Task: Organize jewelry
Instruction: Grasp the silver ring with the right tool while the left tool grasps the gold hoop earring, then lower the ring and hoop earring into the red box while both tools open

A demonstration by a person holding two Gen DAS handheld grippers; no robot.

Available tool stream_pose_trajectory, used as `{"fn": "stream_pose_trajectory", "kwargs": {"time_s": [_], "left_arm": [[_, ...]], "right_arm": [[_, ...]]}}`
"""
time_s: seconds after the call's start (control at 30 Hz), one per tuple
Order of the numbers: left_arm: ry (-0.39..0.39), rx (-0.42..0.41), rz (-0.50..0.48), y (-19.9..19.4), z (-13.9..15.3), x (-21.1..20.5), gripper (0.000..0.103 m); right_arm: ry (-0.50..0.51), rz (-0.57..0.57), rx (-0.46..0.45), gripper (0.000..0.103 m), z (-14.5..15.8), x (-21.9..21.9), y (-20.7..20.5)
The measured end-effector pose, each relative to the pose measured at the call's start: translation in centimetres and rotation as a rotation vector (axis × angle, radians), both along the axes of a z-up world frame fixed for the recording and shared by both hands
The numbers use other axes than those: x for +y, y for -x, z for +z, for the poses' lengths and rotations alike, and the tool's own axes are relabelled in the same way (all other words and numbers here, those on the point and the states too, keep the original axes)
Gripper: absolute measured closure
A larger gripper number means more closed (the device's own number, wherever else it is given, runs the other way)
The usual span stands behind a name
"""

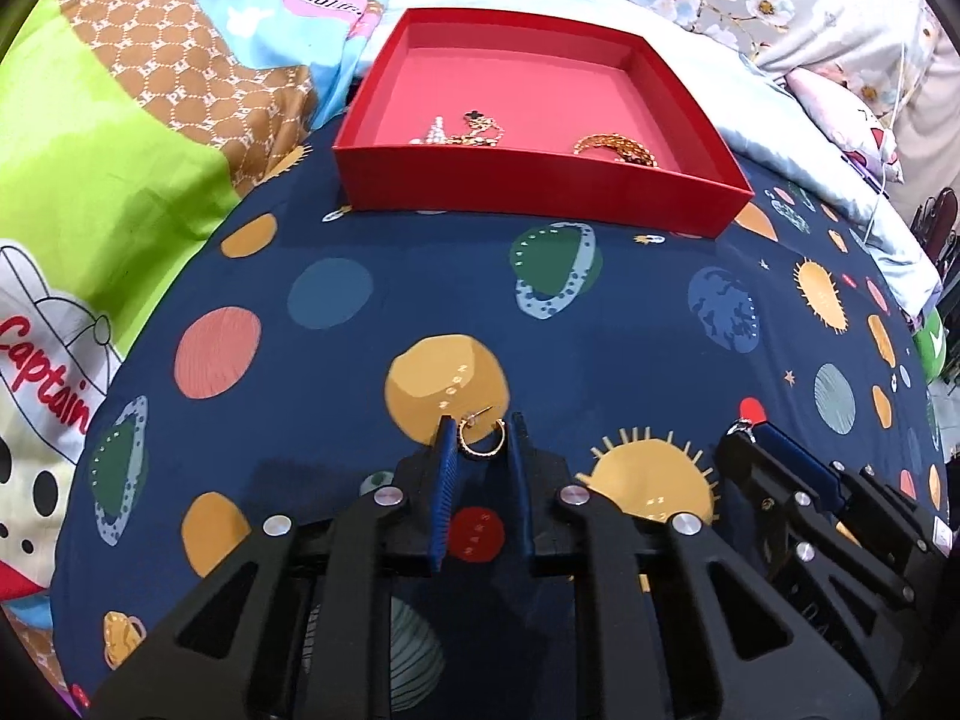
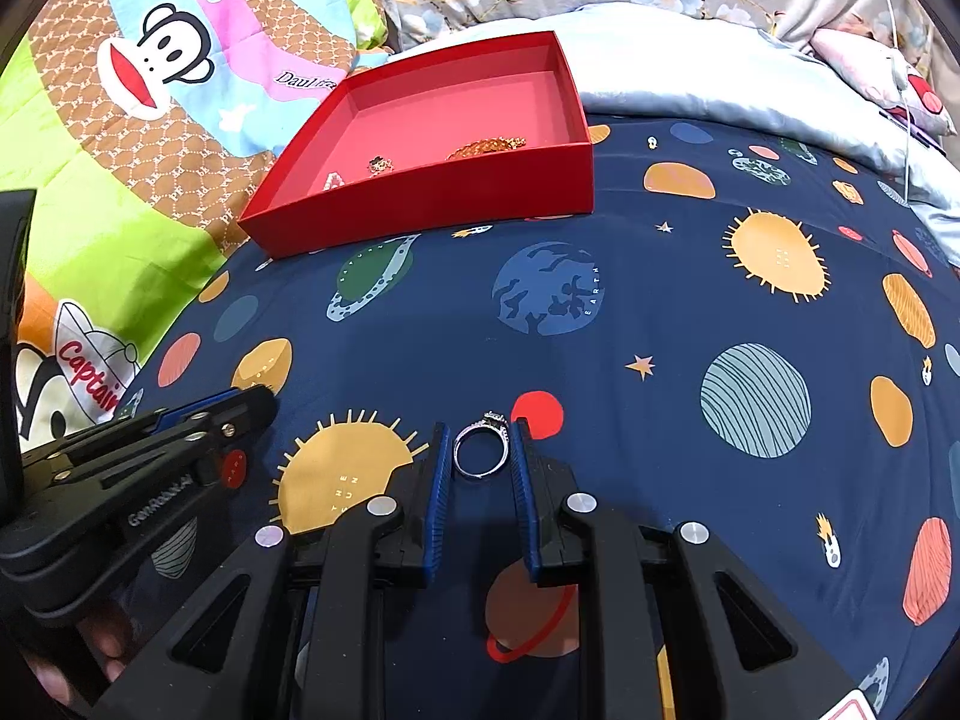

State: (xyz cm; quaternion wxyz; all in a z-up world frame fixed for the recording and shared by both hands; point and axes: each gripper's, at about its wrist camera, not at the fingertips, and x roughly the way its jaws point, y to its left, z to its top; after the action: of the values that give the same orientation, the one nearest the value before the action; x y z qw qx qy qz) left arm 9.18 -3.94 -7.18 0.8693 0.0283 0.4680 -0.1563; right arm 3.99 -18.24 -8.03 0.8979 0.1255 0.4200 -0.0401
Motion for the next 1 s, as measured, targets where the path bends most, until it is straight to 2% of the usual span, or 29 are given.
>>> {"fn": "stream_pose_trajectory", "kwargs": {"time_s": [0.27,0.53,0.77,1.0], "left_arm": [[0.006,0.005,-0.002,0.3,0.2,0.5,0.087],[-0.001,-0.039,-0.015,0.0,2.0,0.5,0.087],[-0.006,-0.091,-0.009,-1.7,3.7,0.3,0.087],[0.001,-0.143,0.008,-5.0,6.1,0.0,0.087]], "right_arm": [[-0.001,0.0,-0.001,0.085,0.0,0.0,0.0],[-0.011,-0.009,-0.006,0.085,0.3,-0.3,-0.1],[0.021,-0.002,-0.056,0.085,2.8,-0.6,-1.4],[0.017,0.02,-0.13,0.085,6.2,-1.8,-4.8]]}}
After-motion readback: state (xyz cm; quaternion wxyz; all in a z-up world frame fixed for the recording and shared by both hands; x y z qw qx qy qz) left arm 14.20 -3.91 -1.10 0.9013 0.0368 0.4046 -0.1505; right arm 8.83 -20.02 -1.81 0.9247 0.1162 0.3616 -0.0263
